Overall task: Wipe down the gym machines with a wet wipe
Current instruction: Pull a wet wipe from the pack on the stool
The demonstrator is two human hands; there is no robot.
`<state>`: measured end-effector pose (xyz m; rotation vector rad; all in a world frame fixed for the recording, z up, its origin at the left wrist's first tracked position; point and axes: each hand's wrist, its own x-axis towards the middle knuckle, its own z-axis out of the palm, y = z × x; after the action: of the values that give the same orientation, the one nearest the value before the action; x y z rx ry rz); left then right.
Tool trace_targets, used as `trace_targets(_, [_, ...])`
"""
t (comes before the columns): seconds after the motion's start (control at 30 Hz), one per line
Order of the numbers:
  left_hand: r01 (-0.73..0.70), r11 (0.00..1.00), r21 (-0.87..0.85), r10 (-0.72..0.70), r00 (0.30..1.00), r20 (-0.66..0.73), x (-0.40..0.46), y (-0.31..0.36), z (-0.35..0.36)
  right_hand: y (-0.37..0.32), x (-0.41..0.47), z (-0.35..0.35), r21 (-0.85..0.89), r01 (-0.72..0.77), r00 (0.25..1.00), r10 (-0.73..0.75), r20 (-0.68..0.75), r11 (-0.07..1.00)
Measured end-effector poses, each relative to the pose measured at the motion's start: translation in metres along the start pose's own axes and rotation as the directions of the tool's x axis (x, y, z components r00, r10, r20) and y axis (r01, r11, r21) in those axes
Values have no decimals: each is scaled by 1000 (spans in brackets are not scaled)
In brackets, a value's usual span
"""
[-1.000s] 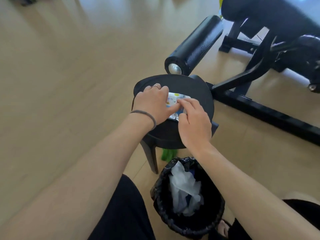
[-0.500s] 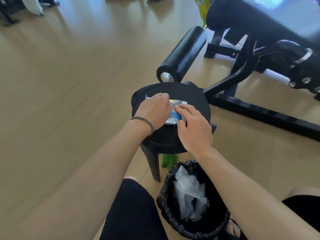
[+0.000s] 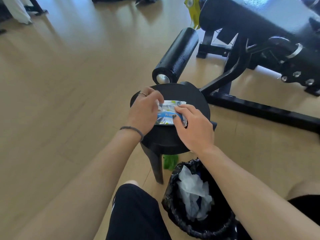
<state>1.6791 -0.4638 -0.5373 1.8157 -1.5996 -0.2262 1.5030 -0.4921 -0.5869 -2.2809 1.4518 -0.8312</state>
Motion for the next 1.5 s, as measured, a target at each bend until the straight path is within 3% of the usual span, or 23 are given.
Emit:
trace_targets(0.07, [-35,999,15,34,998,48,2,-1,-3,0,0,2,-27,11,1000,-12,-18,1000])
trace_targets(0.3, [91,995,-29,-86,987,134,14,10,-13,1,0,2,-46,35,999,-37,-34,998])
trace_targets(0.43, [18,991,136,-41,985,168,19,8,-9,1,-1,2,-48,45,998,-46,-39,998])
trace_targets(0.53, [-103,964,247,30,959,281,23,12,-8,2,0,1,-39,50,997,-53,-58,998])
trace_targets(0.83, [-254,789,559,29,925,380,33,31,-7,0,-1,4,-36,49,994,-52,-94,998])
trace_targets(1.1, [-347,651,675,75,914,398,34,36,3,0,-1,5,-54,62,993,-67,-93,997])
trace_targets(1.3, [-460,495,737,157,882,445,34,31,8,0,-1,4,-63,59,994,-64,-91,996])
trace_targets(1.4, [-422,584,693,163,898,410,33,24,5,0,-2,4,-54,61,993,-66,-94,997])
trace_targets(1.5, [-239,812,532,81,949,304,31,16,1,0,-2,5,-65,62,994,-68,-89,996])
